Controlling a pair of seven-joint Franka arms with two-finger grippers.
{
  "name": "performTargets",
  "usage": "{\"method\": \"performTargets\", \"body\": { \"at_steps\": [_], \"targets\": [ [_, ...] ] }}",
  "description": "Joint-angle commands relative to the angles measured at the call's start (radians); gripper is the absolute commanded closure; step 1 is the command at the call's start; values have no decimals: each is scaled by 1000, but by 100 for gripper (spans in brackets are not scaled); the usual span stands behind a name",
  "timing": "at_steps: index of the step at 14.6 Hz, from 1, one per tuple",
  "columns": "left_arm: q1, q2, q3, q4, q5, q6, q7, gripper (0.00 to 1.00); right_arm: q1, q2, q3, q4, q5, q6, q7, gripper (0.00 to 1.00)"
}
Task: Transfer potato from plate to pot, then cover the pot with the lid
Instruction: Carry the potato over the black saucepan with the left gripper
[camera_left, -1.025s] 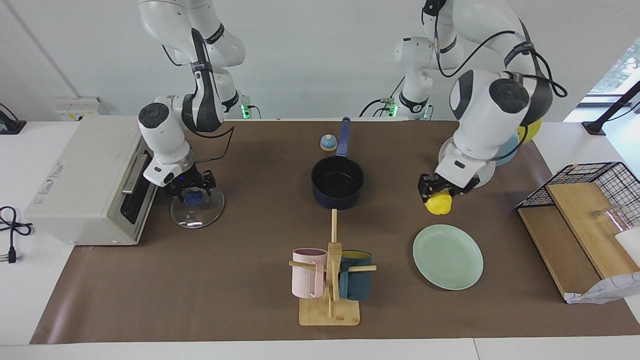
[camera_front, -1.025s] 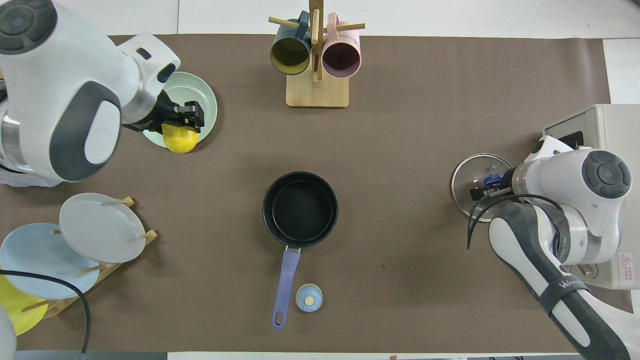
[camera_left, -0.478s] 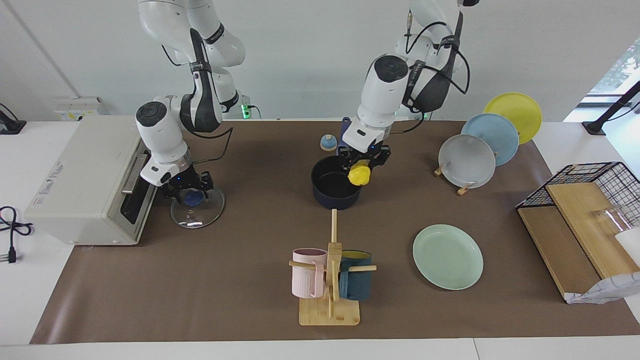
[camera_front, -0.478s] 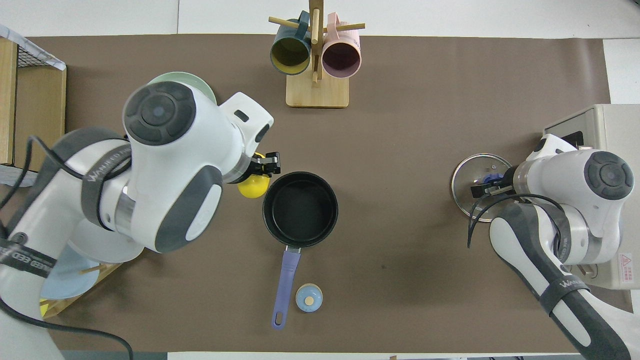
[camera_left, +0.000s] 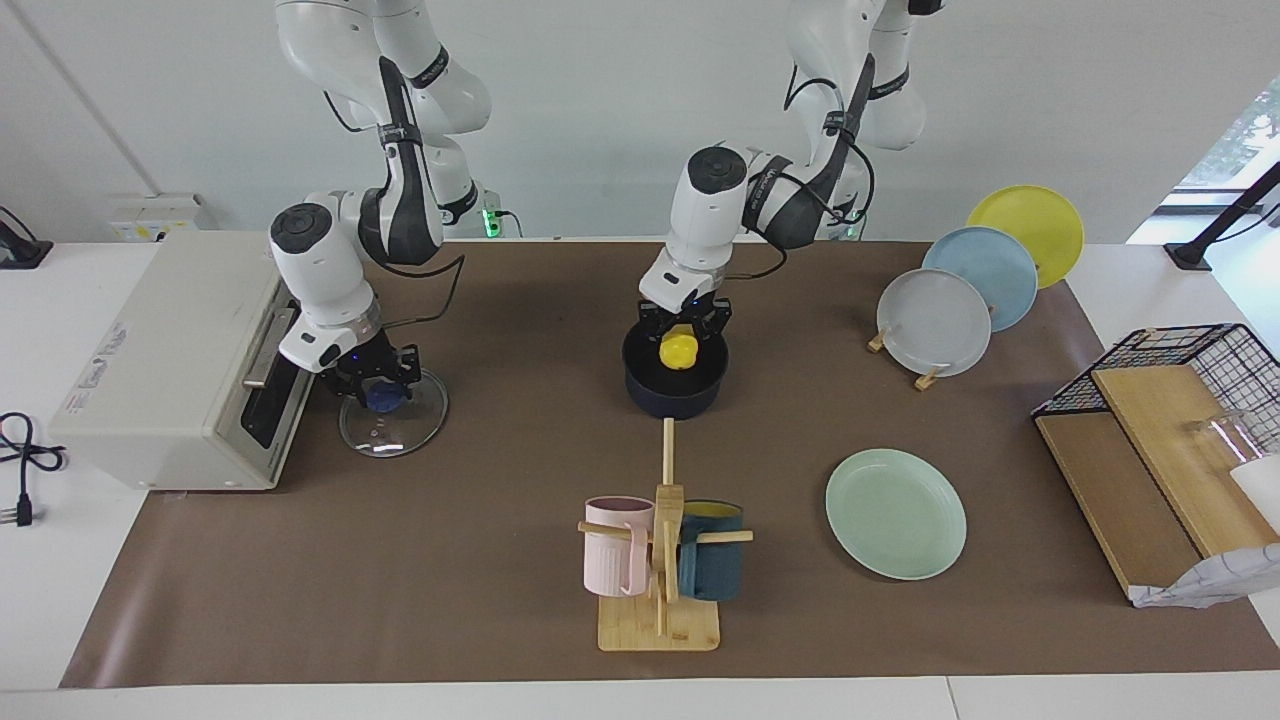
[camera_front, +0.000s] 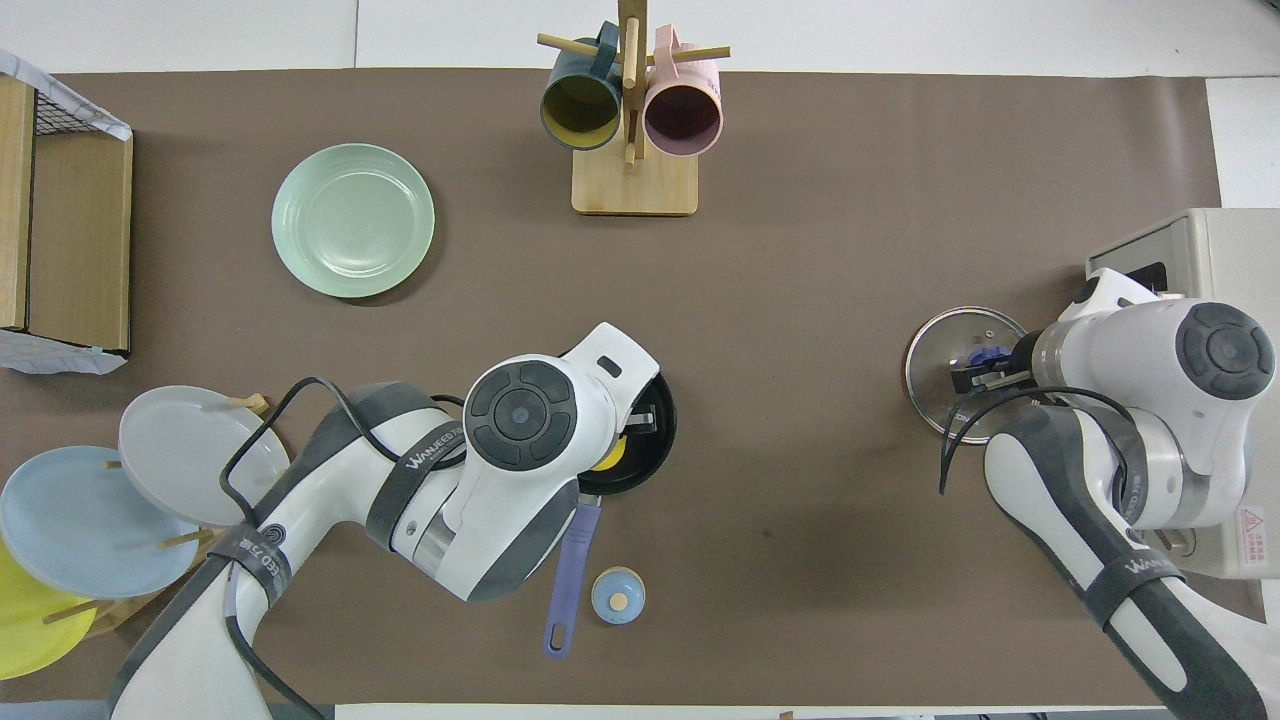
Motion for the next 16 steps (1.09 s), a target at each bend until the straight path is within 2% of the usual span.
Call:
{"method": "performTargets", "body": {
  "at_steps": [1, 4, 7, 8, 10, 11, 12, 13, 15, 16],
  "targets": [
    [-21, 22, 21, -27, -12, 66, -1, 100, -13, 1, 11, -1, 11, 8, -26, 59],
    [-22, 57, 23, -35, -5, 110, -1, 100, -6, 15, 11, 57, 11, -55, -26, 78],
    [-22, 80, 23, -35, -2, 135, 0, 100, -1, 52, 12, 225, 11, -240, -26, 96],
    [-22, 80, 23, -35, 6, 135, 2, 100, 0, 64, 14, 269, 11, -283, -26, 100],
    [-22, 80, 23, -33, 8, 129, 9, 100, 17, 75, 26, 332, 11, -343, -22, 100],
    [-21, 80, 23, -32, 11, 124, 13, 86, 29, 75, 26, 354, 11, -375, -2, 100],
    [-21, 79, 23, -29, 15, 120, 13, 22, 42, 75, 26, 372, 11, -401, 20, 100],
    [-21, 71, 24, -24, 20, 104, 13, 0, 57, 75, 26, 386, 11, -423, 41, 100],
    [-9, 42, 24, 9, 20, 26, 19, 0, 86, 75, 28, 414, 11, -463, 89, 100],
    [25, 4, 29, 55, 20, -74, 43, 0, 109, 76, 26, 423, 11, -472, 124, 100]
  ]
}}
